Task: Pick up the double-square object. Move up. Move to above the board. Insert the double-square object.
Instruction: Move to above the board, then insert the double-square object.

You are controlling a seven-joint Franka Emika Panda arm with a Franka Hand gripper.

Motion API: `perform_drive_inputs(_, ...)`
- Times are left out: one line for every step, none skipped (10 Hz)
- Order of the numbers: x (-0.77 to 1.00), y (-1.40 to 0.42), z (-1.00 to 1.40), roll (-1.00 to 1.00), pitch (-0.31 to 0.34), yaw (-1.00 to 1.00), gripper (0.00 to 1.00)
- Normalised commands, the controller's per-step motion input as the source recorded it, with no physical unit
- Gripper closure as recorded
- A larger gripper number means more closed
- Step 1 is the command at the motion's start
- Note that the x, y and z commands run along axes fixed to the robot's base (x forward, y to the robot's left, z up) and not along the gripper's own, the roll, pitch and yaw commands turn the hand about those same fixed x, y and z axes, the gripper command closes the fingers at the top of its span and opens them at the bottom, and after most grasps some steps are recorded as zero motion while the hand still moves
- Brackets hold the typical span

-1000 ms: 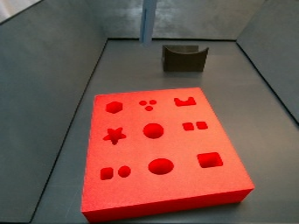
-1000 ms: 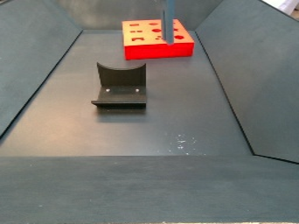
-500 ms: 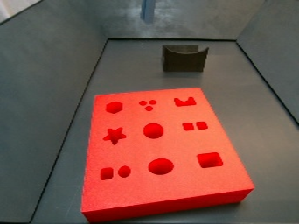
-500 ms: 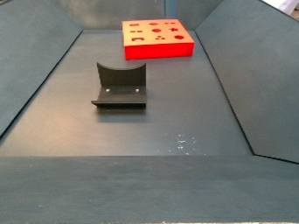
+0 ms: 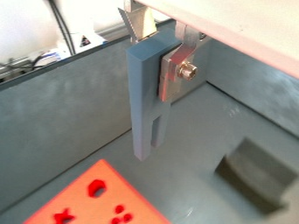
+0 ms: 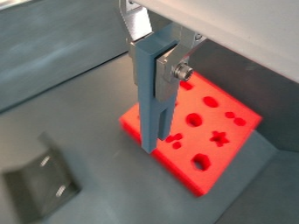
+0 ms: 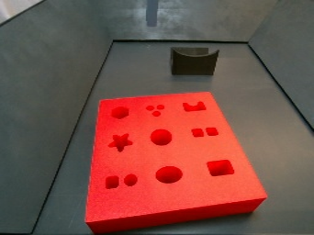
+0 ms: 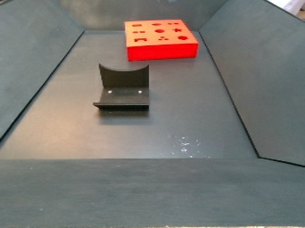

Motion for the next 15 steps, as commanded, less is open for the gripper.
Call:
perform_drive_inputs(-0.13,-1.00,0.21,-0.01,-0.108,-0.54,1.00)
perform_drive_inputs(-0.11,-0.92,0.19,-0.03,-0.055,-0.34,1.00)
perform_drive_inputs(-0.05,-0.55,0.12,-0.03,0.001,-0.16,1.00)
perform_drive_inputs(-0.01,-0.33,0.08,-0.02,0.025,-0.07,1.00)
perform_drive_inputs(0.01,-0.21,0.05,-0.02,0.037,-0.04,1.00)
perform_drive_inputs(0.49,-0.12,-0.28,-0.19,-0.017,-0.48,1.00)
perform_drive_inputs(0.72,-0.18,-0.34,-0.18,0.000,-0.31,1.00)
perform_drive_inputs(0.75,-0.18,-0.35,-0.19,0.000,-0.28,1.00)
perform_drive_inputs(0.73,-0.17,-0.33,-0.19,0.000,-0.30,1.00)
perform_drive_inputs(0.64,-0.16,-0.30,-0.19,0.000,-0.37,1.00)
perform_drive_inputs(0.51,-0.13,-0.27,-0.19,-0.003,-0.46,1.00)
perform_drive_inputs(0.14,-0.10,-0.27,-0.14,-0.039,-0.76,1.00)
perform_drive_inputs(0.00,-0.09,-0.31,-0.09,-0.076,-0.95,1.00)
perform_drive_inputs(0.00,-0.09,-0.32,-0.09,-0.079,-0.95,1.00)
perform_drive_inputs(0.00,-0.09,-0.30,-0.09,-0.066,-0.94,1.00)
